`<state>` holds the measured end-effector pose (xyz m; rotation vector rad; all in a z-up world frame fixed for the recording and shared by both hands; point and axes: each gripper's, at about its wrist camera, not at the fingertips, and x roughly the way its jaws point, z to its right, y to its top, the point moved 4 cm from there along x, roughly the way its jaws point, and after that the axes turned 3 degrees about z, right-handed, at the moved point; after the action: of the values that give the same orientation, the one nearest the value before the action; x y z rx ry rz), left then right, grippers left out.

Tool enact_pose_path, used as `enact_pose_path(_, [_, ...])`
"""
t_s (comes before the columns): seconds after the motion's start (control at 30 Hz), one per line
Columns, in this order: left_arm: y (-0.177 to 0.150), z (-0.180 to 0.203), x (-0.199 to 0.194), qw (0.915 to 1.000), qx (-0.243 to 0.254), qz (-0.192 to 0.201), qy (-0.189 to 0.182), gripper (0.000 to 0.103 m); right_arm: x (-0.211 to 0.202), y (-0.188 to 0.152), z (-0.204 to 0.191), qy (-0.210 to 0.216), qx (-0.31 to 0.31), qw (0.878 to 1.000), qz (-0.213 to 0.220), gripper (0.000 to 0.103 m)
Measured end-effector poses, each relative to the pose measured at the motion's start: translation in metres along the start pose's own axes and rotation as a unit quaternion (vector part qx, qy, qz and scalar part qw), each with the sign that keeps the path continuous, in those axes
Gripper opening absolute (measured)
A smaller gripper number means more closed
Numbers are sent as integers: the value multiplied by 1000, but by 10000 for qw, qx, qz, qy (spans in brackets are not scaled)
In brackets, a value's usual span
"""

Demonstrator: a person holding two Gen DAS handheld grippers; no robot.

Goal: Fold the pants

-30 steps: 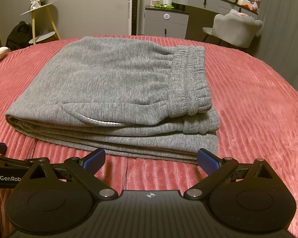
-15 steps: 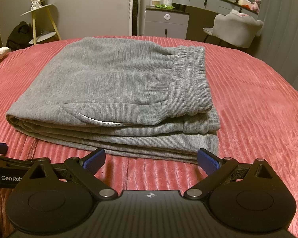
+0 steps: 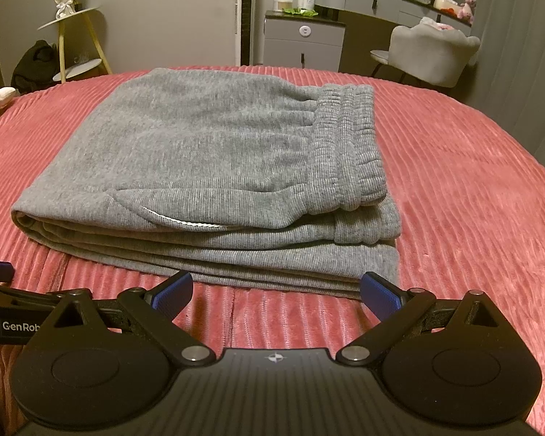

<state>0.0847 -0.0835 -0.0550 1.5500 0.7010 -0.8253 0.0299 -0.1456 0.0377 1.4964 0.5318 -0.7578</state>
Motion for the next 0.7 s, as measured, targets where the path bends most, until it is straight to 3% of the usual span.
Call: enact_pose_path(0.7, [-1, 0, 0, 10000, 27, 7, 2, 103, 0, 0, 1, -1, -8, 10000, 15, 99])
